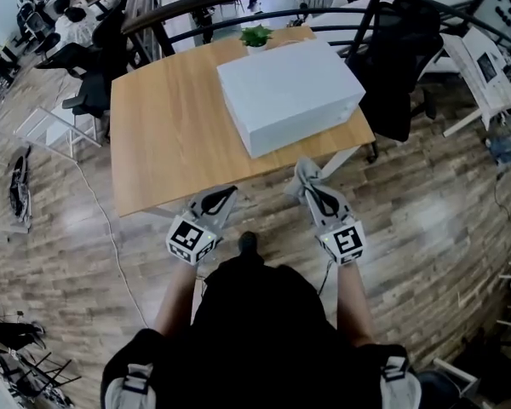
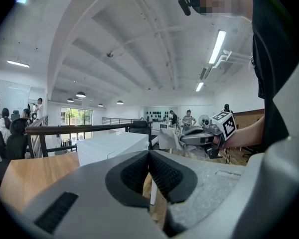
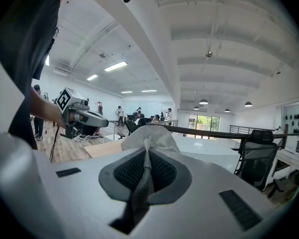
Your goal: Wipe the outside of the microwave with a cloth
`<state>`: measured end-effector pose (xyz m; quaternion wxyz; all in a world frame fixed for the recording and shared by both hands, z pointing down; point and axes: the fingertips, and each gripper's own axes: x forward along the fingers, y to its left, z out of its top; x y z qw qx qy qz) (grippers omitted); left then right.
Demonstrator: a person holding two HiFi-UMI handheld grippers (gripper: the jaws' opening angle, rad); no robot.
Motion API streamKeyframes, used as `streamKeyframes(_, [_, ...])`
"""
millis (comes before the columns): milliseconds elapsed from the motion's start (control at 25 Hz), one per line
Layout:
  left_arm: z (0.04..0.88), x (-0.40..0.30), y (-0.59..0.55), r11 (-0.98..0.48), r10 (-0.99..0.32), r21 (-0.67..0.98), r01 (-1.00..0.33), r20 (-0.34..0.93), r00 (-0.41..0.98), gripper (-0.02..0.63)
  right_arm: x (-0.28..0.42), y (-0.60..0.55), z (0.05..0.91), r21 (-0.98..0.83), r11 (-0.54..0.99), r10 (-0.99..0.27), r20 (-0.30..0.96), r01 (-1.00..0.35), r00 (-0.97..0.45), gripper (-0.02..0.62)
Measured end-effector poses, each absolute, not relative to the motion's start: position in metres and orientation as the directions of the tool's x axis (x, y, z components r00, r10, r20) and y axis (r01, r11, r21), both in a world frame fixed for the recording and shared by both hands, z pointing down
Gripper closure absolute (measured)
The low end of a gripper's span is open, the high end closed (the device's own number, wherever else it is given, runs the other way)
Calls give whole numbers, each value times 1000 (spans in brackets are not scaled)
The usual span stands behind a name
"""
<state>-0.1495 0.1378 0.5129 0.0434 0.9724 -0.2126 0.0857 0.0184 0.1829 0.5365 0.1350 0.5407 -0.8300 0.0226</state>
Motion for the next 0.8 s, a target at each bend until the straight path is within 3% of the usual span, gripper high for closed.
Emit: streamKeyframes(800, [528,-150,37,-926,-351,83,-369,177,920,603,-3,85,544,98,394,-894,273,-914,-356,584])
